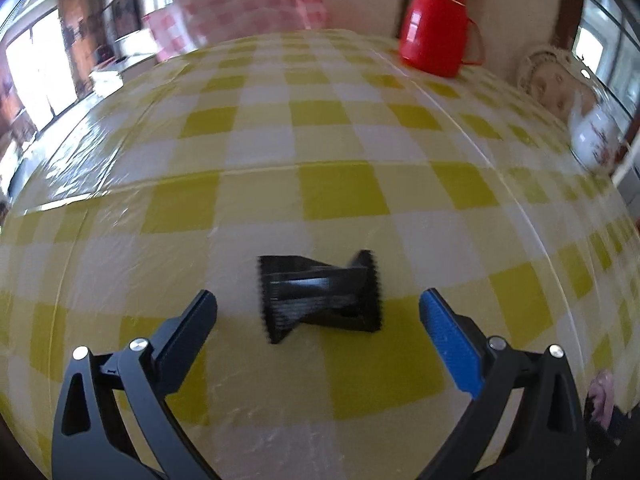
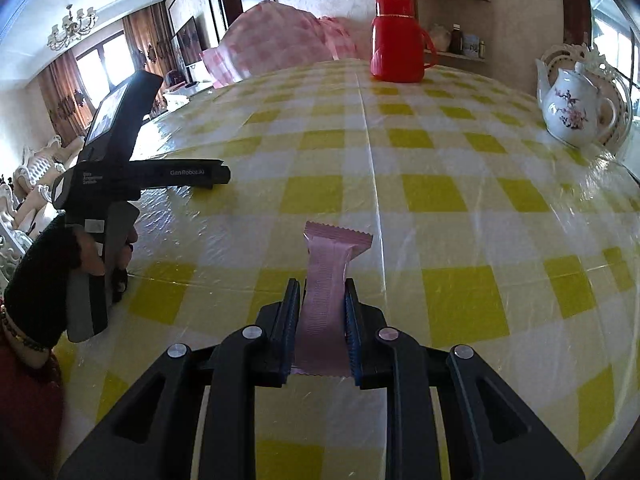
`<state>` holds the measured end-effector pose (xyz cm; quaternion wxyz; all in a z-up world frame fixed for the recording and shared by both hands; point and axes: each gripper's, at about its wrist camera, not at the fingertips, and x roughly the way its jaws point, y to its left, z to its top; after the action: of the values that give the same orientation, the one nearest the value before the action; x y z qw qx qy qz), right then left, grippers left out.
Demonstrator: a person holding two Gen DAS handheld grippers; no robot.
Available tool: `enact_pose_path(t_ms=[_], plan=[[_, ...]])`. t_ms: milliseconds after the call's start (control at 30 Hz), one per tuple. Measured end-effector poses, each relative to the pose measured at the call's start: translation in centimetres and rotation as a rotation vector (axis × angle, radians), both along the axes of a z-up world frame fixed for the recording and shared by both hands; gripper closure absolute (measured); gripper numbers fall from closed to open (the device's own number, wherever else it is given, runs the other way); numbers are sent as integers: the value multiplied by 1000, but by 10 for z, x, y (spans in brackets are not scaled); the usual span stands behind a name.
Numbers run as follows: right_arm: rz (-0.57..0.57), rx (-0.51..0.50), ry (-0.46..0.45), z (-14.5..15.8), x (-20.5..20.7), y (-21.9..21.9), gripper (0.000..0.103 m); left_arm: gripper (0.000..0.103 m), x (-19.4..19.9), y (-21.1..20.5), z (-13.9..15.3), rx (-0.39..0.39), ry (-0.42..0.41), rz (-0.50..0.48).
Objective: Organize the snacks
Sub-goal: 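Grasp the black wrapped candy with the left tool while the right tool holds the pink bar, then carry the black candy and pink bar over the white box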
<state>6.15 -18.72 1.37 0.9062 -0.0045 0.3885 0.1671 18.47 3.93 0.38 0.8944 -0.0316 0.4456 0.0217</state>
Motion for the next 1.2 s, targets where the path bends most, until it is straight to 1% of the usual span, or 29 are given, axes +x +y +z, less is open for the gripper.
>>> enact_pose_path(t_ms=[33, 67, 100, 167, 267, 367, 400, 467, 500, 533, 567, 600, 667, 733, 767, 800, 833, 867, 900, 967, 1000, 1100, 1200], plan=[[-3, -6, 8, -1, 1, 0, 82, 35, -2, -3, 1, 13, -10, -17], [-5, -11, 15, -2, 3, 0, 82, 61, -6, -10, 4, 37, -27, -58], [-7, -17, 22, -4, 3, 0, 82, 66, -9, -16, 5, 38, -40, -106], [-14, -19, 43, -8, 6, -1, 81, 66, -14, -25, 6, 43, -43, -156], [-22, -7, 55, -10, 6, -6, 81, 66, -20, -36, 6, 51, -44, -202], [-20, -9, 63, -11, 6, -6, 79, 65, -24, -44, 5, 72, -42, -228], [-16, -11, 68, -12, 6, -5, 78, 61, -24, -46, 5, 75, -39, -233], [-8, -14, 78, -13, 6, -4, 76, 51, -22, -48, 2, 80, -23, -243], [-6, -13, 84, -13, 7, -5, 76, 39, -21, -49, 0, 91, -20, -234], [-6, -11, 84, -13, 7, -5, 76, 30, -20, -47, 0, 101, -15, -213], [-5, -8, 85, -13, 7, -6, 76, 22, -19, -46, -2, 91, -6, -216], [-5, -7, 86, -13, 6, -6, 76, 22, -18, -44, -3, 76, 1, -219], [-4, -11, 85, -12, 6, -5, 75, 22, -19, -44, -3, 74, 2, -221], [-4, -13, 85, -12, 6, -5, 75, 32, -21, -46, -2, 71, -7, -246], [-4, -12, 85, -12, 5, -5, 75, 45, -23, -49, -1, 72, -13, -262], [-4, -13, 85, -12, 5, -5, 76, 54, -24, -52, -1, 74, -20, -282], [-2, -17, 83, -12, 4, -4, 76, 55, -26, -56, -1, 84, -22, -294], [3, -20, 81, -12, 4, -3, 79, 61, -28, -59, 1, 101, -30, -298], [11, -19, 77, -12, 3, -3, 82, 64, -29, -60, 3, 103, -38, -303], [9, 9, 50, -6, 0, -4, 82, 64, -33, -61, 10, 57, -53, -310], [2, 28, 31, -1, -2, -6, 82, 64, -35, -62, 14, 47, -67, -311], [-39, 69, -56, 18, -9, -16, 82, 64, -45, -69, 30, 47, -135, -313], [-86, 102, -102, 28, -13, -27, 82, 64, -55, -76, 44, 48, -198, -310]])
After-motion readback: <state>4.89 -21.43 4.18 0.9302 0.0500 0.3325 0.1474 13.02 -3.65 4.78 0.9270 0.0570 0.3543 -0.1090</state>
